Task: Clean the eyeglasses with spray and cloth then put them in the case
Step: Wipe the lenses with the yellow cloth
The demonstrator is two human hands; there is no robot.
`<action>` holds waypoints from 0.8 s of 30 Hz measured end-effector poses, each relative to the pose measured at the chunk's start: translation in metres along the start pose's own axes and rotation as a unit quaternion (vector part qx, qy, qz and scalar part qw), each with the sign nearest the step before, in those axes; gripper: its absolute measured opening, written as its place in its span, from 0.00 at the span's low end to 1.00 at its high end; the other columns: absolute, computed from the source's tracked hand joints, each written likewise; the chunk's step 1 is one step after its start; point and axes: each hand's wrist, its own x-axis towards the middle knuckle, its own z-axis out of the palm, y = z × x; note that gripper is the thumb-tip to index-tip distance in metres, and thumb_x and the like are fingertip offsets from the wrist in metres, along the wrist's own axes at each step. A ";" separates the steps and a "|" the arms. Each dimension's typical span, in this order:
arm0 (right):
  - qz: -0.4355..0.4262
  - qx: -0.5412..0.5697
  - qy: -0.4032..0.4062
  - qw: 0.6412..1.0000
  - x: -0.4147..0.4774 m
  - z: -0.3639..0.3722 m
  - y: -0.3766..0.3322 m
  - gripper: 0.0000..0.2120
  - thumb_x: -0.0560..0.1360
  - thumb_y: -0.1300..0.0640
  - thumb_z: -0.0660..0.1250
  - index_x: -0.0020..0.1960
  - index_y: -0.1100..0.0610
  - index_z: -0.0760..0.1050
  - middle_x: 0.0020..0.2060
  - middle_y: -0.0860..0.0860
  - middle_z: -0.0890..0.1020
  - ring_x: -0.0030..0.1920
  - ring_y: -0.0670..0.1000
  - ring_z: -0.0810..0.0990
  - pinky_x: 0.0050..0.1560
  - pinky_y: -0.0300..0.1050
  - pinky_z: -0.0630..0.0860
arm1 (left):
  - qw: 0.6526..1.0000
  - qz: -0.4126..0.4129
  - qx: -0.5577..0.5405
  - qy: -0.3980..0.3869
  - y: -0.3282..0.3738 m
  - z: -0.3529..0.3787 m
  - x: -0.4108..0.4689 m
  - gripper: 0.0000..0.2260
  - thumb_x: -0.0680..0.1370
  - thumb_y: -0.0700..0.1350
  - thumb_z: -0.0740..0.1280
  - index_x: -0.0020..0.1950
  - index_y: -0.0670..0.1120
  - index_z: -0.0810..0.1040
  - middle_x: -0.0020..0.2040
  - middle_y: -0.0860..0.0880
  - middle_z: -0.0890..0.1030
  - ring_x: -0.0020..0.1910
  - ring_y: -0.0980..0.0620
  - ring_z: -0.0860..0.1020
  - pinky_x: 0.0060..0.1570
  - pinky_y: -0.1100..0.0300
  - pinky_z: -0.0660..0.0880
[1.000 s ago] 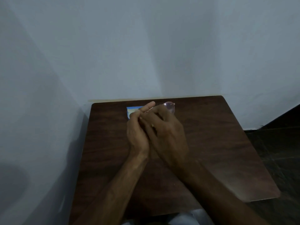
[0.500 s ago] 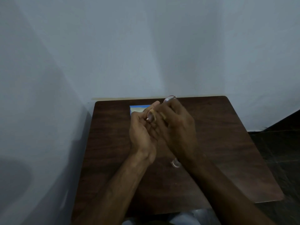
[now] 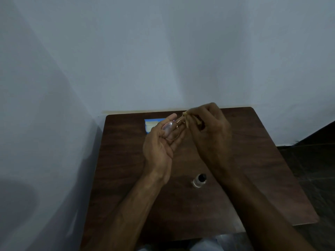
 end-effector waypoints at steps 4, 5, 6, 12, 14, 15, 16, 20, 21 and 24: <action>0.014 -0.014 0.022 1.000 0.012 -0.003 0.014 0.04 0.78 0.61 0.73 0.52 0.59 0.83 0.49 0.51 0.80 0.45 0.44 0.77 0.42 0.43 0.78 | 1.000 0.021 0.018 -0.014 0.004 0.001 0.000 0.23 0.72 0.47 0.66 0.64 0.36 0.80 0.55 0.40 0.88 0.56 0.43 0.87 0.62 0.49 0.82; 0.008 -0.014 0.020 1.000 0.011 -0.001 0.012 0.04 0.78 0.62 0.73 0.52 0.59 0.83 0.49 0.52 0.80 0.45 0.45 0.77 0.42 0.44 0.78 | 1.000 0.022 0.015 -0.015 0.004 0.000 0.001 0.22 0.73 0.47 0.65 0.63 0.36 0.81 0.54 0.41 0.88 0.56 0.44 0.87 0.61 0.50 0.83; -0.006 -0.014 0.010 1.000 0.007 0.001 0.009 0.04 0.78 0.62 0.73 0.52 0.59 0.83 0.48 0.52 0.79 0.45 0.45 0.77 0.42 0.43 0.78 | 1.000 0.023 0.009 -0.013 0.003 -0.001 0.002 0.22 0.73 0.47 0.65 0.63 0.36 0.81 0.56 0.40 0.88 0.57 0.43 0.87 0.61 0.50 0.83; -0.027 -0.037 -0.003 0.999 -0.005 0.002 0.011 0.02 0.79 0.61 0.73 0.51 0.59 0.83 0.48 0.52 0.79 0.46 0.45 0.76 0.43 0.43 0.76 | 1.000 0.020 -0.004 -0.001 0.003 -0.010 0.010 0.19 0.80 0.44 0.62 0.65 0.33 0.80 0.60 0.35 0.85 0.60 0.38 0.85 0.57 0.51 0.84; -0.011 -0.044 0.024 0.999 0.009 0.000 0.015 0.02 0.79 0.61 0.72 0.50 0.60 0.83 0.47 0.52 0.79 0.45 0.47 0.76 0.42 0.45 0.76 | 1.000 0.017 0.000 -0.005 0.002 -0.011 0.010 0.18 0.82 0.43 0.61 0.65 0.33 0.80 0.60 0.35 0.85 0.59 0.38 0.86 0.56 0.51 0.84; -0.020 -0.046 0.015 0.999 0.012 0.002 0.013 0.02 0.79 0.61 0.72 0.50 0.60 0.83 0.47 0.53 0.79 0.45 0.48 0.77 0.42 0.45 0.76 | 1.000 0.017 -0.002 -0.008 0.003 -0.011 0.010 0.17 0.84 0.42 0.59 0.64 0.34 0.80 0.60 0.35 0.85 0.58 0.39 0.86 0.56 0.51 0.84; -0.039 -0.048 -0.009 0.998 0.010 0.004 0.008 0.02 0.79 0.61 0.72 0.51 0.60 0.83 0.48 0.53 0.79 0.45 0.49 0.77 0.42 0.45 0.75 | 1.000 0.016 -0.002 -0.009 0.003 -0.011 0.011 0.17 0.85 0.41 0.57 0.65 0.34 0.80 0.60 0.36 0.85 0.58 0.40 0.86 0.56 0.51 0.84; -0.079 -0.041 -0.070 0.994 -0.011 0.003 0.004 0.03 0.80 0.60 0.71 0.51 0.60 0.82 0.49 0.52 0.79 0.47 0.50 0.77 0.44 0.46 0.75 | 1.000 0.015 -0.001 -0.009 0.004 -0.012 0.012 0.20 0.80 0.46 0.60 0.66 0.35 0.80 0.62 0.35 0.84 0.62 0.38 0.84 0.55 0.51 0.85; -0.060 -0.043 -0.050 0.996 -0.007 0.001 0.009 0.03 0.79 0.60 0.72 0.51 0.60 0.82 0.48 0.52 0.79 0.46 0.49 0.77 0.44 0.47 0.76 | 1.000 0.015 -0.004 -0.008 0.003 -0.011 0.011 0.21 0.79 0.46 0.61 0.66 0.35 0.80 0.62 0.34 0.84 0.62 0.37 0.84 0.56 0.50 0.84; -0.018 -0.060 -0.002 0.998 0.009 -0.001 0.018 0.03 0.79 0.61 0.72 0.51 0.60 0.83 0.48 0.53 0.79 0.45 0.50 0.78 0.42 0.49 0.77 | 1.000 0.017 0.004 0.000 0.001 -0.009 0.009 0.19 0.81 0.44 0.61 0.65 0.34 0.80 0.60 0.36 0.85 0.60 0.37 0.85 0.57 0.49 0.84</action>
